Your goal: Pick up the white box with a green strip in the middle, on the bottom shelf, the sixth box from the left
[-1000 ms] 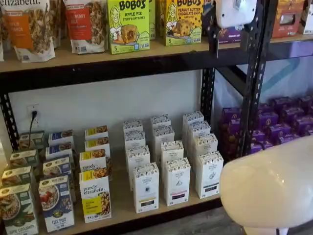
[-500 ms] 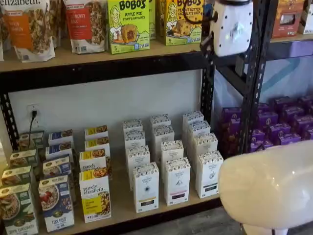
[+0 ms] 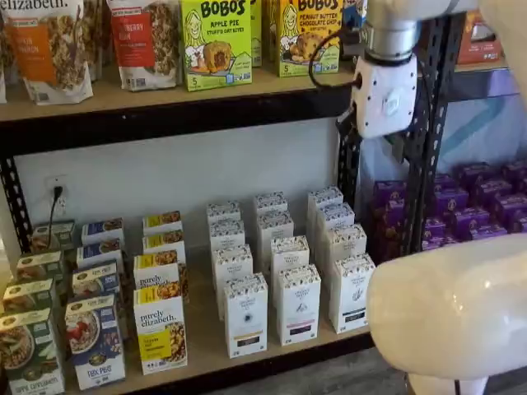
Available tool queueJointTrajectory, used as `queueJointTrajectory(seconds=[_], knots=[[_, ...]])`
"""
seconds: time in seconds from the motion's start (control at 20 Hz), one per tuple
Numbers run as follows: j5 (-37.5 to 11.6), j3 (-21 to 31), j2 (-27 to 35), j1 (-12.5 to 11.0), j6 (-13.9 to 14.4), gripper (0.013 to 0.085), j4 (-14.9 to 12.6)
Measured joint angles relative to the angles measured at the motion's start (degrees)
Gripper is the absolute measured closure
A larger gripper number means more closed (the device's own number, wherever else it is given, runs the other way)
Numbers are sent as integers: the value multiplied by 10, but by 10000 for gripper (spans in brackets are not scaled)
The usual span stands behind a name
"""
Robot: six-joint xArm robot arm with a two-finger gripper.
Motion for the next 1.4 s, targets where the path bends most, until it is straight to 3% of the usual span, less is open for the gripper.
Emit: queueJointTrajectory(seconds=[0.8,1.2,1.4], knots=[[-247,104,151,-31,-7,130,-12],[-397,116,276,-62,-37,130,-1],[-440,101,346,-76,-42,130,-11]])
